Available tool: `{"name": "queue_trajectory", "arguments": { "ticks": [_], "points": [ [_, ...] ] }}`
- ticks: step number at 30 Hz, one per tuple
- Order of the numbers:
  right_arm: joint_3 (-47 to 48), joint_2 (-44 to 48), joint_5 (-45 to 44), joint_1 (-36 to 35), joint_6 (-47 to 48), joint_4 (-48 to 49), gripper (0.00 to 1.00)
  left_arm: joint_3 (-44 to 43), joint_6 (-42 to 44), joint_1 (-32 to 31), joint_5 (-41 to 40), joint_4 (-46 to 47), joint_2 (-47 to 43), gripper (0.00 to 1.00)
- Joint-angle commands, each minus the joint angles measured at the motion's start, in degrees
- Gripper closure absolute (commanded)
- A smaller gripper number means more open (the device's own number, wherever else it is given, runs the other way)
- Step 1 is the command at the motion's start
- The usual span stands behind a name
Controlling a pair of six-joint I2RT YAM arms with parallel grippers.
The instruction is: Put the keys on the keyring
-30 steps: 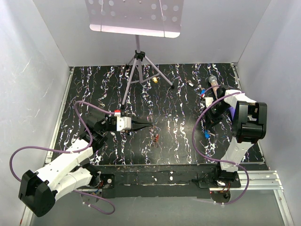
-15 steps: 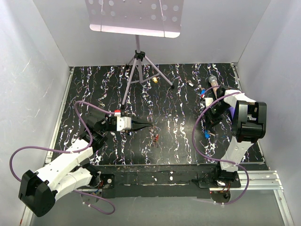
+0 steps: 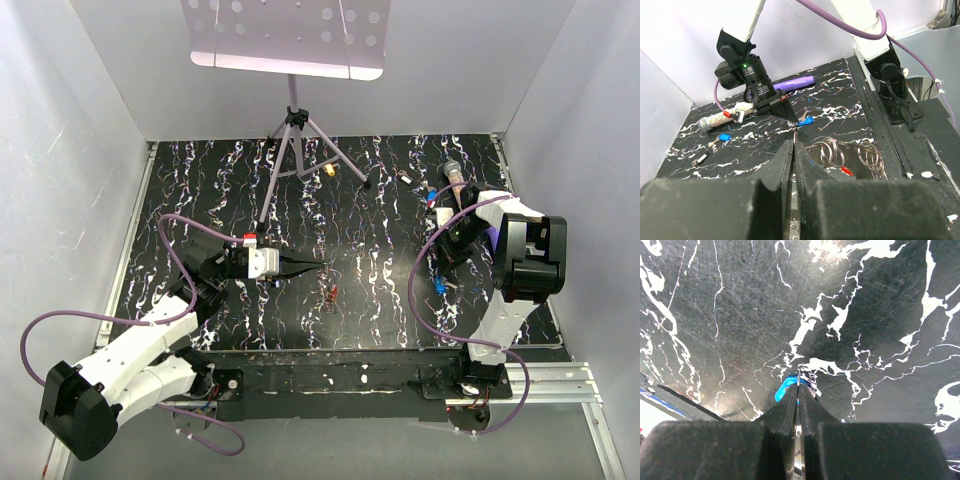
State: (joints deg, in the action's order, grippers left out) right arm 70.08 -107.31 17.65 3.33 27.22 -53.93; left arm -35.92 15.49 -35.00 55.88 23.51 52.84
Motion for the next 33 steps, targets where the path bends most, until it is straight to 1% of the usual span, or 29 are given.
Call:
{"name": "queue_trajectory", "arguments": {
  "ticks": [1, 3, 9, 13, 16, 19, 22, 23, 27, 31, 33],
  "points": [
    [1.3, -0.4, -0.8, 0.2, -0.1, 0.6, 0.94, -1.2, 0.9, -0.2, -0.7, 0.6, -0.7, 1.0],
    [1.2, -0.4, -1.0, 0.2, -0.2, 0.8, 0.98, -1.3, 0.9, -0.2, -0.7, 0.6, -0.6, 1.0],
    [1.0, 2.4, 1.2, 0.3, -0.2, 2.2, 0.99, -1.3, 1.0, -0.2, -0.7, 0.6, -1.0, 1.0],
    [1.5, 8.9, 5.5, 0.4, 0.7, 1.7, 0.99, -0.8, -0.5, -0.2, -1.0, 2.9, -0.8, 1.0],
    [2.2, 15.6, 9.5, 0.6, 2.6, 0.2, 0.99, -0.7, -6.2, -0.2, -1.0, 9.1, -0.5, 1.0],
    [4.9, 22.1, 14.2, 0.5, 5.3, -3.2, 0.99, -2.0, -11.2, -0.2, -0.8, 12.6, -1.0, 1.0],
    [9.5, 29.1, 20.4, 0.5, 9.2, -8.5, 0.99, -2.7, -15.0, -0.2, -1.6, 16.5, -1.8, 1.0],
    [11.2, 31.3, 22.9, 0.5, 10.8, -10.2, 0.99, -3.4, -17.2, -0.2, -1.6, 17.1, -2.0, 1.0],
    [19.0, 39.3, 31.7, 0.5, 16.9, -15.4, 0.99, -6.6, -20.1, -0.2, -0.7, 17.7, -2.3, 1.0],
    [25.2, 45.8, 40.6, 0.5, 18.8, -16.5, 0.99, -10.3, -21.3, -0.2, 0.2, 17.8, -1.8, 1.0],
    [24.1, 49.5, 47.0, 0.5, 17.4, -12.7, 0.99, -12.3, -22.1, -0.2, 0.9, 18.5, -0.8, 1.0]
  ]
}}
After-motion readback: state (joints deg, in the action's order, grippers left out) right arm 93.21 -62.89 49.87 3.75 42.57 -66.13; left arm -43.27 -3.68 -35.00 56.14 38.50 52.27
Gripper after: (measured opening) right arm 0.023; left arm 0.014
